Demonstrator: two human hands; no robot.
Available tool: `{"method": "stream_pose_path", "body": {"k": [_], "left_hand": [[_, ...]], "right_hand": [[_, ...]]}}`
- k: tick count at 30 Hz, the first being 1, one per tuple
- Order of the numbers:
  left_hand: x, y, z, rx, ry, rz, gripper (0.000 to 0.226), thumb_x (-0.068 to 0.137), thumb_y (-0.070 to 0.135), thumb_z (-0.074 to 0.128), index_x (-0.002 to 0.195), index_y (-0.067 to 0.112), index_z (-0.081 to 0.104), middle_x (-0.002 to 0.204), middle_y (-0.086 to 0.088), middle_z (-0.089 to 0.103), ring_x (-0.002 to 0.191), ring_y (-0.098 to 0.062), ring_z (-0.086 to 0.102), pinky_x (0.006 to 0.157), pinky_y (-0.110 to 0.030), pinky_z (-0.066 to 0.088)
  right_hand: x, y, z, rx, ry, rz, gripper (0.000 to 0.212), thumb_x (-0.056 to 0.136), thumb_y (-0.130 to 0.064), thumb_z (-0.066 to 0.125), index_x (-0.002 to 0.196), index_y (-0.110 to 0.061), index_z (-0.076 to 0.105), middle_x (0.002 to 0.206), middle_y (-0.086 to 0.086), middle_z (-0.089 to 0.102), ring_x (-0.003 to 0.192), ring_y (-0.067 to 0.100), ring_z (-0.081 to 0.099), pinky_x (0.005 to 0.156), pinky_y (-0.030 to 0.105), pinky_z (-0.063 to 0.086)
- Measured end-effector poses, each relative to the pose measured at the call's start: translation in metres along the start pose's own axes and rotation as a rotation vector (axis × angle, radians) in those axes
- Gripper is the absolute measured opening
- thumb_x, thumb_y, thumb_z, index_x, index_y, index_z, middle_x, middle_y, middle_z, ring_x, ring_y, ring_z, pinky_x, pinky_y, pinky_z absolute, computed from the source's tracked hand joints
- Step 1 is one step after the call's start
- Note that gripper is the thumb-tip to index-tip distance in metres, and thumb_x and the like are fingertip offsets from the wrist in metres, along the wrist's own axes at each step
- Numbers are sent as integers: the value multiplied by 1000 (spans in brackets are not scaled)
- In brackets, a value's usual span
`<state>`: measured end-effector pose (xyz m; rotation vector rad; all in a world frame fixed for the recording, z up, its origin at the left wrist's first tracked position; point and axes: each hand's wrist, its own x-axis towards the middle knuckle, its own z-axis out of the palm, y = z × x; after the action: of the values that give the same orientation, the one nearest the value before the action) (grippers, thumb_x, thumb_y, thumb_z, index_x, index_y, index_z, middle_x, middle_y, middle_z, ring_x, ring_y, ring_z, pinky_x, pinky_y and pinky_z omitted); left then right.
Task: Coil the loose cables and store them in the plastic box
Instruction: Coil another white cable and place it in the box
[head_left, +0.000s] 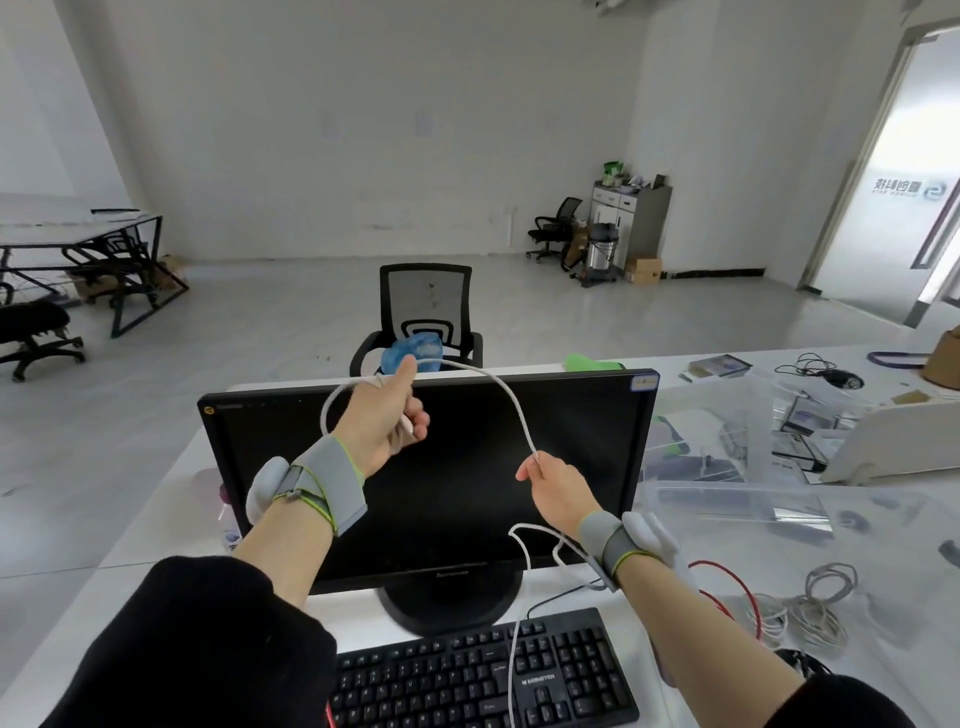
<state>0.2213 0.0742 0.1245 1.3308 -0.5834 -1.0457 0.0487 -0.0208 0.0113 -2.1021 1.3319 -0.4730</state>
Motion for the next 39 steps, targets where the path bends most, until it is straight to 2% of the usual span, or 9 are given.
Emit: {"method": "stream_pose_path", "body": {"k": [3, 6, 12, 17, 21, 27, 30, 35, 39], "left_hand": [[-9, -8, 1, -6, -272, -109, 43, 97, 45, 40, 70, 13, 51, 48, 1, 50, 33, -6, 37, 35, -14, 29], [-12, -14, 11, -23, -409, -21, 29, 99, 32, 40, 124, 27, 54, 93, -10, 72, 39, -7, 47, 38, -13, 37], [-3, -29, 22, -256, -333, 0, 48, 100, 17, 40, 143, 31, 24, 144, -6, 43, 118, -33, 56, 82, -45, 54], [9, -42, -2, 489, -18, 366, 33, 101, 21, 40, 129, 29, 26, 125, 11, 41, 88, 7, 51, 65, -11, 47], [10, -61, -19, 734, -275, 437, 69, 102, 19, 34, 139, 54, -12, 147, 19, 31, 136, -4, 26, 116, -29, 18], [2, -68, -11, 989, -377, 378, 32, 101, 37, 31, 133, 44, 29, 94, 7, 67, 62, -9, 62, 75, -26, 53], [5, -65, -9, 1108, -366, 395, 20, 99, 40, 39, 116, 32, 45, 75, 5, 67, 64, -8, 58, 74, -27, 48], [9, -64, -14, 1158, -332, 391, 25, 94, 41, 51, 77, 23, 58, 66, 4, 52, 61, -7, 49, 61, -21, 38], [7, -62, -14, 808, -257, 229, 39, 99, 32, 42, 64, 14, 44, 52, 1, 36, 38, -7, 33, 43, -18, 30]], "right_hand": [[-4, -14, -1, -212, -162, -21, 34, 92, -9, 32, 111, -17, 59, 122, 10, 56, 113, 31, 52, 98, 37, 42], [-13, -37, 3, -435, -358, -154, 41, 90, -8, 34, 122, -19, 57, 129, 11, 54, 118, 32, 51, 100, 38, 43], [-28, -74, 11, -659, -589, -385, 40, 98, -9, 32, 131, -13, 54, 138, 9, 48, 124, 32, 45, 102, 38, 38], [-31, -70, 7, -362, -522, -345, 32, 98, -18, 39, 115, -13, 65, 122, 6, 62, 107, 24, 57, 92, 31, 46], [-28, -59, -8, -68, -360, -307, 24, 93, -25, 53, 101, -14, 73, 79, -2, 62, 60, 6, 50, 57, 13, 40], [-18, -47, -25, 211, -142, -284, 21, 91, -29, 59, 97, -16, 74, 53, -5, 47, 44, 2, 37, 51, 17, 32], [-13, -42, -35, 216, -127, -251, 18, 88, -28, 64, 96, -15, 73, 70, -5, 60, 60, 1, 52, 65, 19, 45], [-11, -33, -30, 171, -463, -45, 10, 83, -28, 69, 82, -19, 65, 79, -1, 63, 73, 8, 61, 75, 24, 55], [-16, -22, -19, 634, -717, -6, 9, 90, -20, 62, 89, -11, 65, 93, 6, 68, 96, 18, 63, 100, 42, 48]]}}
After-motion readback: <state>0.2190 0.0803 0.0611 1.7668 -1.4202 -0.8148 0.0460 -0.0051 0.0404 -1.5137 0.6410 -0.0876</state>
